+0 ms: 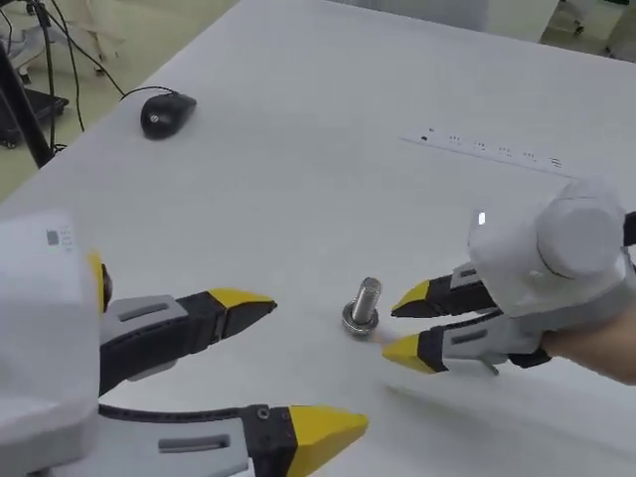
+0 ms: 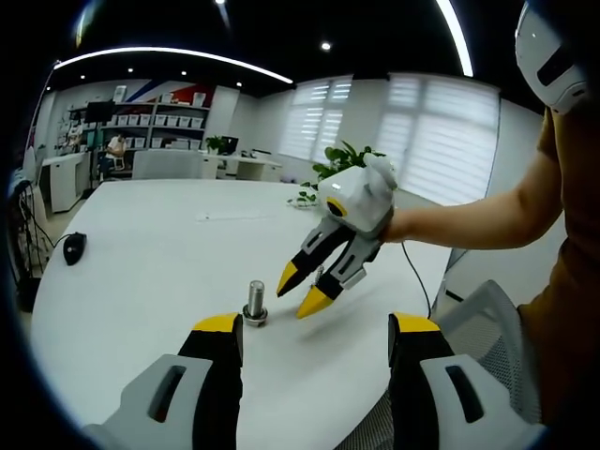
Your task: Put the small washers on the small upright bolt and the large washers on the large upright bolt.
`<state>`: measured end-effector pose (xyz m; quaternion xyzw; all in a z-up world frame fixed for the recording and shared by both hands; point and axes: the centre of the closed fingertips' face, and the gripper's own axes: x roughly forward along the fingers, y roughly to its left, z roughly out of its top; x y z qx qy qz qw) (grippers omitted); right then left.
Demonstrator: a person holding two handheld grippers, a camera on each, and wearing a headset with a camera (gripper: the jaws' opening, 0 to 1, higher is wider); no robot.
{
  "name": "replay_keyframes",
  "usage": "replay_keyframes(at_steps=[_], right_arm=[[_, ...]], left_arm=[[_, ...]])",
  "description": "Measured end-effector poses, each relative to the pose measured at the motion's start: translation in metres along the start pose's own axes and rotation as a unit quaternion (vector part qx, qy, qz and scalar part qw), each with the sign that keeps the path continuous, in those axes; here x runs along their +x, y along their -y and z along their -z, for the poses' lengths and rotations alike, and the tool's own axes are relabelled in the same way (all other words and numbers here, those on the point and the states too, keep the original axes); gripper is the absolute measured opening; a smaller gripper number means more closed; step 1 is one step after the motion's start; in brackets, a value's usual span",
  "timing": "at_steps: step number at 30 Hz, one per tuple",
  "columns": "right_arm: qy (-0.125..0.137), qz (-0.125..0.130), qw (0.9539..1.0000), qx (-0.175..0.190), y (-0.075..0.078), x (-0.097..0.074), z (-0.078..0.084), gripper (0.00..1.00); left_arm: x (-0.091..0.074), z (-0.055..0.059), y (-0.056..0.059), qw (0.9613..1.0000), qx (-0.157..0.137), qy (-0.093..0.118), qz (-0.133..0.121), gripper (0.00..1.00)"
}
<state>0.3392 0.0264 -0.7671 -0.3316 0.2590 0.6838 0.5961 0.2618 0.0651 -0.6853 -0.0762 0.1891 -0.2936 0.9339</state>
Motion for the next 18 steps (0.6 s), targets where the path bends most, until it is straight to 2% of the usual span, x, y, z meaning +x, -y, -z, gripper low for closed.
replay_keyframes(at_steps=[4,5,8,10,11,12,13,15,18], right_arm=[[0.046,0.005,0.9987,0.021,-0.013,-0.016,-0.004,0.26],[0.085,-0.001,0.9963,0.009,-0.02,-0.023,-0.012,0.26],[0.135,-0.015,0.9903,0.031,-0.038,-0.041,-0.014,0.26],[0.162,-0.007,0.9862,0.031,-0.043,-0.053,-0.015,0.26],[0.178,-0.009,0.9829,0.046,-0.049,-0.061,-0.013,0.27],[0.181,-0.004,0.9816,0.06,-0.05,-0.065,-0.009,0.27],[0.181,0.008,0.9818,0.057,-0.05,-0.068,-0.005,0.27],[0.187,0.024,0.9793,0.073,-0.052,-0.076,0.004,0.29],[0.197,0.055,0.9739,0.098,-0.05,-0.086,0.019,0.36]], left_arm=[[0.002,-0.004,-0.002,1.0,0.001,0.004,-0.001,0.62],[0.003,-0.005,-0.002,1.0,0.001,0.006,0.002,0.62],[0.005,-0.006,-0.004,0.9999,-0.004,0.009,0.006,0.62],[0.006,-0.005,-0.006,0.9999,-0.004,0.011,0.009,0.62],[0.007,-0.003,-0.007,0.9999,-0.003,0.006,0.012,0.62],[0.008,-0.001,-0.007,0.9999,0.0,0.001,0.014,0.62],[0.01,0.001,-0.007,0.9998,0.003,-0.005,0.017,0.62],[0.012,0.003,-0.004,0.9995,0.01,-0.012,0.026,0.62],[0.016,0.005,-0.002,0.9991,0.022,-0.023,0.03,0.62]])
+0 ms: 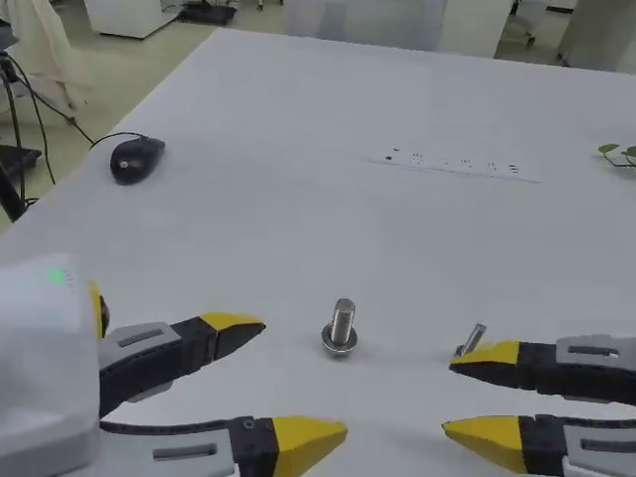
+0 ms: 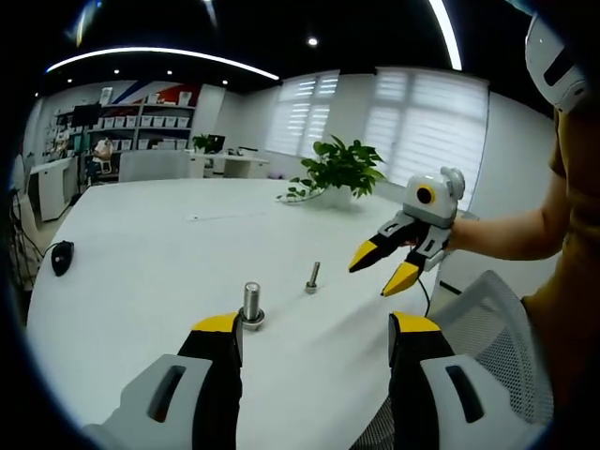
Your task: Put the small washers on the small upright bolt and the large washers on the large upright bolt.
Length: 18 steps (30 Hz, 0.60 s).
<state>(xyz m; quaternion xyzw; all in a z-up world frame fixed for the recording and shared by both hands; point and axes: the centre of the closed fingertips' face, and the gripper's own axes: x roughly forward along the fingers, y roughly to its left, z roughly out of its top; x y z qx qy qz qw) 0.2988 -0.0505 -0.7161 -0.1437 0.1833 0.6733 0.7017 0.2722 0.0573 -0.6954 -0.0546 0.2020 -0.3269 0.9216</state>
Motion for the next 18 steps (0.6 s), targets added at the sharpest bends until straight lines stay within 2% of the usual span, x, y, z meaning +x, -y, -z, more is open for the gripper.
replay_keyframes(at_steps=[2,3,5,8,11,14,18], right_arm=[[-0.002,0.015,0.9997,0.019,0.002,-0.007,0.006,0.42],[0.007,0.027,0.9995,0.011,0.005,-0.011,0.007,0.45],[0.006,0.036,0.9991,0.023,0.005,-0.018,0.015,0.49],[0.005,0.055,0.998,0.032,0.007,-0.025,0.023,0.5],[0.03,0.073,0.9957,0.047,0.008,-0.031,0.021,0.51],[0.031,0.078,0.9951,0.052,0.006,-0.033,0.022,0.53],[0.05,0.097,0.9926,0.054,0.005,-0.038,0.017,0.53]], left_arm=[[0.0,0.0,0.0,1.0,0.007,-0.006,0.0,0.63],[0.0,0.0,0.0,0.9999,0.008,-0.007,-0.001,0.63],[-0.001,-0.001,-0.001,1.0,0.005,-0.006,-0.002,0.63],[-0.004,0.0,-0.002,0.9998,0.01,-0.013,-0.008,0.64],[-0.009,0.005,-0.005,0.9996,0.006,-0.024,-0.014,0.64],[-0.014,0.004,-0.004,0.9996,0.007,-0.023,-0.016,0.65],[-0.019,0.002,0.0,0.9993,0.014,-0.023,-0.024,0.64]])
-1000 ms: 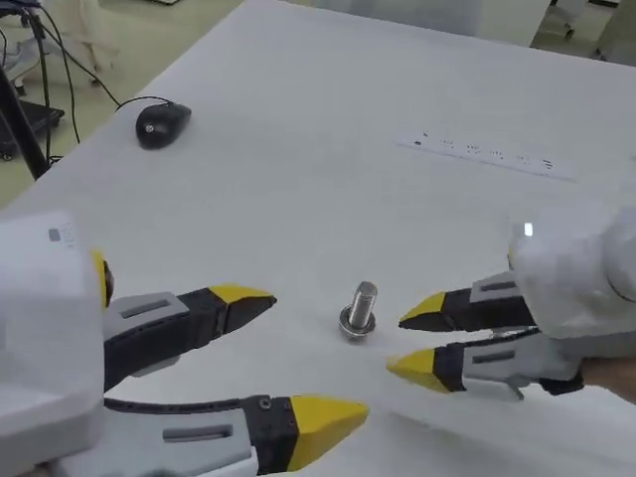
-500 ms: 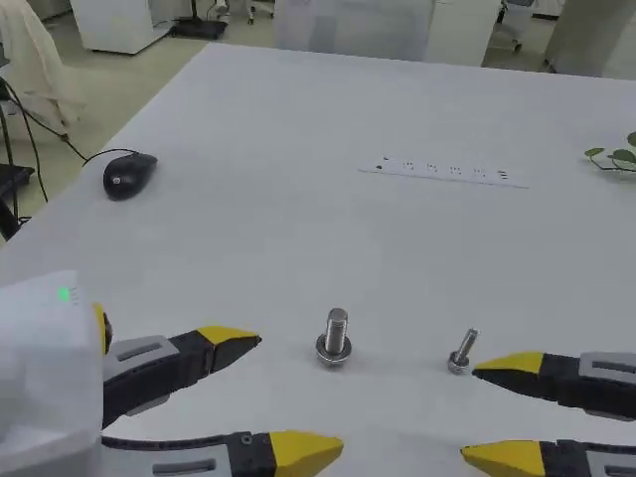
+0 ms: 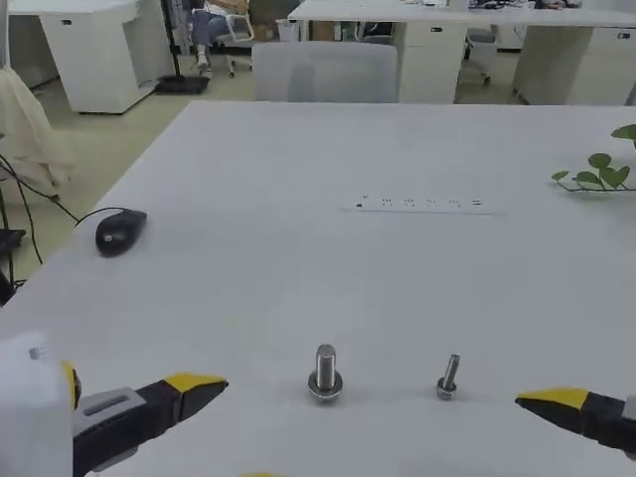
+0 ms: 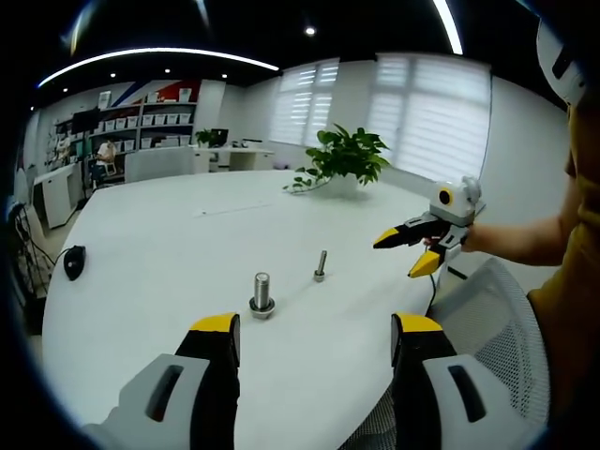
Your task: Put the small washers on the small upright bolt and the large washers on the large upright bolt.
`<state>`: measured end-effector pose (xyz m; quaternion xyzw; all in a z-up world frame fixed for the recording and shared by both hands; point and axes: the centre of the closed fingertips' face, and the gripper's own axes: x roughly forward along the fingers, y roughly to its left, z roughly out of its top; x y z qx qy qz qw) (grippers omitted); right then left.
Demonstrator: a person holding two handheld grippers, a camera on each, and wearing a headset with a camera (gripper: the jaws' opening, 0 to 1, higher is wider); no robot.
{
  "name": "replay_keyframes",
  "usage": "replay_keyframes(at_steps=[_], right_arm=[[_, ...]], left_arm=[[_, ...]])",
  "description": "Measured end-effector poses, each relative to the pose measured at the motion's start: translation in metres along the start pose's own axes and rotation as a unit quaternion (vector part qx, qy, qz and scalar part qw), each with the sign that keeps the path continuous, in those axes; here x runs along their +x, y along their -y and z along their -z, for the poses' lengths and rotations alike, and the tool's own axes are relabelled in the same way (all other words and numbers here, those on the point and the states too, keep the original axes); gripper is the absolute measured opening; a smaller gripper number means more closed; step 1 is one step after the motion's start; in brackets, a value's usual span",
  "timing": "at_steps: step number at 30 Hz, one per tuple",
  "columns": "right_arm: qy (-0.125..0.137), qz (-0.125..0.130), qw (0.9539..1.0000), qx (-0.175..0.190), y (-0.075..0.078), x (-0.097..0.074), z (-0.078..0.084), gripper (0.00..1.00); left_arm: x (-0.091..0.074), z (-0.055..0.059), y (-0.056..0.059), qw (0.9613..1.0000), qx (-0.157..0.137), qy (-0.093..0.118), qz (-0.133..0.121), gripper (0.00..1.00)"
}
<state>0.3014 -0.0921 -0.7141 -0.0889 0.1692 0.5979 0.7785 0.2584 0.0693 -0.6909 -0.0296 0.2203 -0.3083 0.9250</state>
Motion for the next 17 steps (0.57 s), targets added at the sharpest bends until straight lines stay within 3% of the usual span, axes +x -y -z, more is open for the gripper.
replay_keyframes(at_steps=[3,10,17], right_arm=[[0.008,0.006,1.0,0.0,-0.003,-0.003,-0.002,0.53],[0.01,0.007,0.9999,0.0,-0.008,-0.007,-0.004,0.53],[0.025,0.004,0.9997,0.006,-0.012,-0.009,-0.009,0.55]], left_arm=[[-0.002,-0.005,0.005,0.9999,0.002,0.014,0.001,0.65],[-0.002,-0.005,0.01,0.9999,0.001,0.016,0.001,0.64],[-0.003,-0.018,0.012,0.9996,0.014,0.026,-0.005,0.65]])
